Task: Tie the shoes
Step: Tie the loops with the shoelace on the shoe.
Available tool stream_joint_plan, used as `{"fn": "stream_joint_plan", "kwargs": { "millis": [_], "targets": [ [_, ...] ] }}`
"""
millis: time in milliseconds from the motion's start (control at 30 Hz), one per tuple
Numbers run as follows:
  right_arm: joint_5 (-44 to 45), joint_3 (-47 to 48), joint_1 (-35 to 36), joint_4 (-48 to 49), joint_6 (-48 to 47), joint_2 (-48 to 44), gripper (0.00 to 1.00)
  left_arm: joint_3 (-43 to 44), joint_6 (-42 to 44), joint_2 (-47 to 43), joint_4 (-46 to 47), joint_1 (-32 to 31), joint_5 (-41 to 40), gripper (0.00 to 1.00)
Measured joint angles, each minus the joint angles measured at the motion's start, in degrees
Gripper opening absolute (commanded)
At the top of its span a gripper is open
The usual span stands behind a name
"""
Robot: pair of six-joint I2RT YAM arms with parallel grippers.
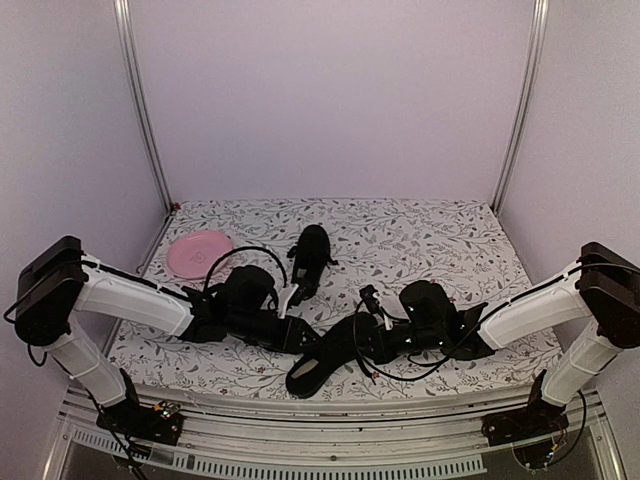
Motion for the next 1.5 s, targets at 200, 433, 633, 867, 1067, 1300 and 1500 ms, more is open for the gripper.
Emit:
{"fn": "stream_joint_plan", "kwargs": {
  "millis": [200, 433, 633, 867, 1067, 1300, 1500],
  "targets": [
    [1.14, -0.04, 0.17, 0.0, 2.19, 0.35, 0.02, -0.48, -0.72, 1.01, 1.66, 0.11, 2.86, 0.21],
    [3.06, -0.04, 0.22, 0.66, 5.6, 3.15, 0.02, -3.56, -3.85, 2.86, 8.44, -0.26, 6.29, 0.13],
    [4.68, 0.87, 0.26, 1.42, 6.49, 4.76, 0.02, -4.83, -7.45, 3.87, 13.62, -1.55, 6.43, 0.12],
    [5.6, 2.16, -0.07, 2.16, 6.16, 6.29, 0.02, -6.56, -11.37, 3.85, 18.1, -2.69, 5.46, 0.09],
    [5.77, 2.62, -0.7, 2.47, 4.76, 6.47, 0.02, -7.34, -13.29, 3.8, 19.85, -3.15, 4.42, 0.24],
    [5.25, 2.71, -0.92, 2.47, 3.34, 6.47, 0.02, -9.16, -14.08, 1.66, 19.32, -1.66, 1.97, 0.41],
    [4.63, 2.71, -0.98, 2.49, 2.54, 6.47, 0.02, -8.31, -12.87, 0.59, 18.1, -0.79, 0.87, 0.3]
  ]
}}
